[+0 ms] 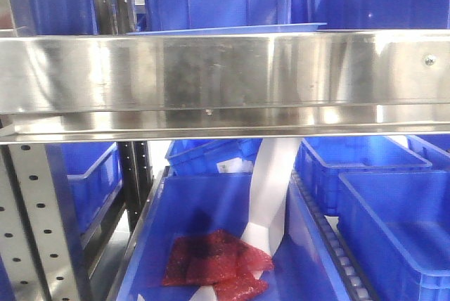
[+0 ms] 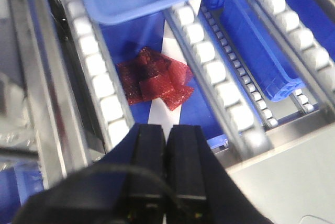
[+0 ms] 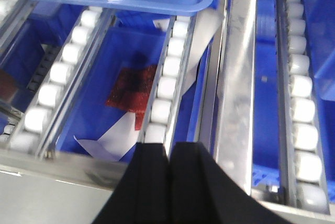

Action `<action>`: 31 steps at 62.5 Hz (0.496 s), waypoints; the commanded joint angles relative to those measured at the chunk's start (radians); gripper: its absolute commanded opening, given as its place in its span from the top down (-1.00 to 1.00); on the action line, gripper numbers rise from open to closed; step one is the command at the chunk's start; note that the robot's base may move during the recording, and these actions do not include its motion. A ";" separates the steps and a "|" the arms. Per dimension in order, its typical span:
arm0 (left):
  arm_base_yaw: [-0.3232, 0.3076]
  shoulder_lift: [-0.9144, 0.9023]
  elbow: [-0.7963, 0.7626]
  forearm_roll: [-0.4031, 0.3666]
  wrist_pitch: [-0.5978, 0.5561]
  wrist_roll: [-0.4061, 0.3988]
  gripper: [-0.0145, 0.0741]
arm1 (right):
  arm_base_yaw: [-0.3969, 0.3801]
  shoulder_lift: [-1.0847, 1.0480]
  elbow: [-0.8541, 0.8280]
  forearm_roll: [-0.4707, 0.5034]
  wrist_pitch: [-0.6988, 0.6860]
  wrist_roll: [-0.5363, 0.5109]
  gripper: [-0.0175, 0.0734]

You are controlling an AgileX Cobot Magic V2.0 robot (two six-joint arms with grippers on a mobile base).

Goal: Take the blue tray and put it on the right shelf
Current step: 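Lower the tray onto the roller track and open both grippers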

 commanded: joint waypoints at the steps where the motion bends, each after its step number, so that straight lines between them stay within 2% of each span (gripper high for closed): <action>1: -0.007 -0.127 0.094 -0.004 -0.147 0.008 0.75 | 0.000 -0.112 0.084 -0.013 -0.143 -0.021 0.49; 23: -0.007 -0.629 0.790 -0.004 -0.592 0.008 0.77 | 0.000 -0.476 0.601 -0.053 -0.441 -0.022 0.49; 31: -0.007 -0.820 1.006 -0.004 -0.714 0.008 0.77 | 0.000 -0.601 0.738 -0.077 -0.515 -0.022 0.49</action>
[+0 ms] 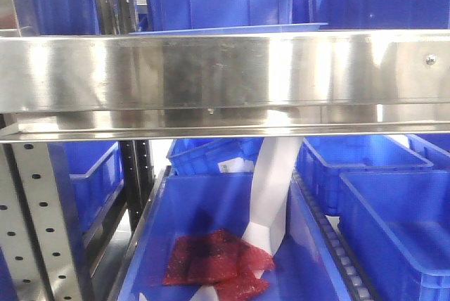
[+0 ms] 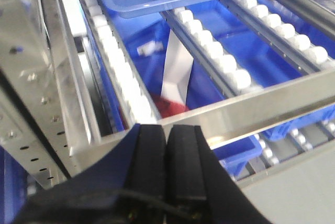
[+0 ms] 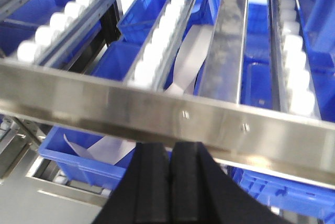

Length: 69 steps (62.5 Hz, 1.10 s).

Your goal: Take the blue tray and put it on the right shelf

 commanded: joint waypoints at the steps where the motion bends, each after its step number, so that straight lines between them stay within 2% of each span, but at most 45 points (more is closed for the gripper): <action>1: -0.007 -0.124 0.100 -0.007 -0.175 0.004 0.77 | 0.000 -0.083 0.048 -0.034 -0.144 -0.011 0.49; 12: -0.007 -0.353 0.273 -0.003 -0.227 0.004 0.77 | 0.000 -0.259 0.163 -0.058 -0.227 -0.011 0.49; 25: -0.007 -0.523 0.317 -0.003 -0.238 0.004 0.77 | 0.000 -0.383 0.173 -0.067 -0.272 -0.011 0.49; 36: -0.007 -0.548 0.317 -0.007 -0.256 0.004 0.77 | 0.000 -0.385 0.173 -0.067 -0.352 -0.011 0.49; 65: -0.007 -0.548 0.323 -0.010 -0.256 0.004 0.78 | 0.000 -0.385 0.173 -0.067 -0.351 -0.010 0.49; 69: 0.012 -0.548 0.339 -0.012 -0.256 0.004 0.78 | 0.000 -0.385 0.173 -0.067 -0.351 -0.010 0.49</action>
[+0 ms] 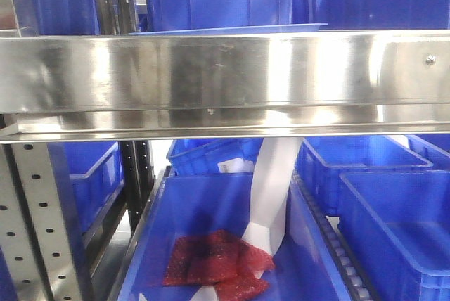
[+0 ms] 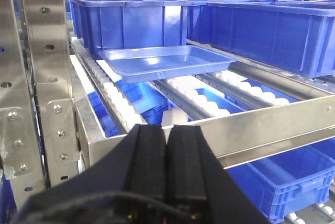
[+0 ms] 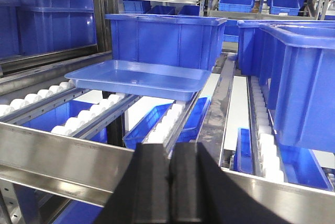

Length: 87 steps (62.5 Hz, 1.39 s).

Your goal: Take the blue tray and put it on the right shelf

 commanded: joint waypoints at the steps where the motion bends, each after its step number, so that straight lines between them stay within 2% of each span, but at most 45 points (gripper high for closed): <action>1: 0.024 0.005 -0.006 -0.005 -0.088 0.001 0.78 | 0.000 0.008 -0.029 -0.015 -0.097 -0.008 0.49; 4: 0.061 -0.011 0.017 -0.002 -0.088 0.001 0.78 | 0.000 0.008 -0.029 -0.015 -0.097 -0.008 0.49; 13: 0.224 -0.107 0.161 -0.002 -0.139 0.001 0.78 | 0.000 0.008 -0.029 -0.015 -0.096 -0.008 0.49; 20: 0.333 -0.202 0.313 -0.006 -0.238 0.001 0.78 | 0.000 0.008 -0.029 -0.015 -0.096 -0.008 0.49; 28: 0.404 -0.214 0.473 -0.008 -0.411 0.001 0.78 | 0.000 0.008 -0.029 -0.015 -0.095 -0.008 0.49; 35: 0.424 -0.218 0.593 -0.008 -0.554 0.001 0.78 | 0.000 0.008 -0.029 -0.015 -0.093 -0.008 0.49; 38: 0.425 -0.219 0.580 -0.008 -0.467 0.001 0.78 | 0.000 0.008 -0.029 -0.015 -0.093 -0.008 0.49; 87: 0.425 -0.219 0.586 -0.008 -0.484 0.001 0.78 | 0.000 0.008 -0.029 -0.017 -0.092 -0.008 0.49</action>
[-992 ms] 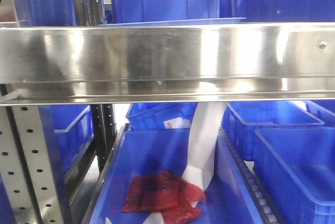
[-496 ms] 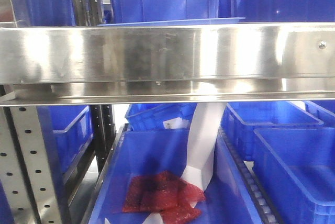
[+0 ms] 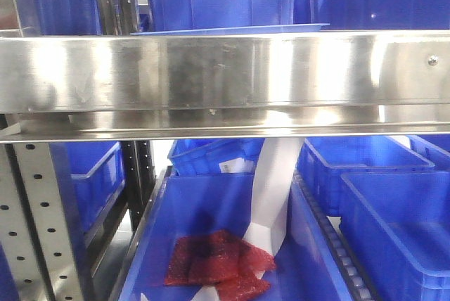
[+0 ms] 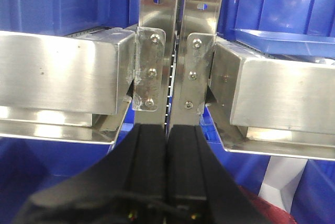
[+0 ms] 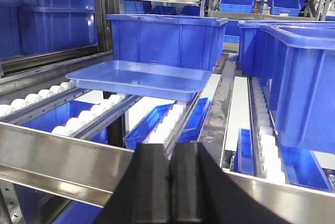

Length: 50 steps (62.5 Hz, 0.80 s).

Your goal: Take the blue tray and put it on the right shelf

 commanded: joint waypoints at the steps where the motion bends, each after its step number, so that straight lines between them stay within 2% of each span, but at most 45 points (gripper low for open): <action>1: 0.002 -0.013 0.030 -0.008 -0.090 0.001 0.78 | 0.000 0.008 -0.029 -0.018 -0.091 -0.008 0.49; 12: 0.002 -0.013 0.030 -0.008 -0.090 0.001 0.78 | -0.026 0.013 -0.021 -0.008 -0.092 -0.019 0.49; 16: 0.002 -0.013 0.030 -0.008 -0.090 0.001 0.78 | -0.080 0.012 0.001 0.045 -0.111 -0.069 0.49; 23: 0.002 -0.013 0.030 -0.008 -0.090 0.001 0.78 | -0.220 -0.006 0.078 0.218 -0.171 -0.210 0.49; 27: 0.002 -0.013 0.030 -0.008 -0.090 0.001 0.78 | -0.295 -0.035 0.132 0.283 -0.192 -0.260 0.49; 32: 0.002 -0.013 0.030 -0.008 -0.090 0.001 0.78 | -0.366 -0.088 0.199 0.292 -0.202 -0.272 0.49; 38: 0.002 -0.013 0.030 -0.008 -0.090 0.001 0.78 | -0.417 -0.163 0.276 0.292 -0.203 -0.272 0.49; 50: 0.002 -0.013 0.030 -0.008 -0.090 0.001 0.78 | -0.425 -0.301 0.438 0.291 -0.243 -0.272 0.49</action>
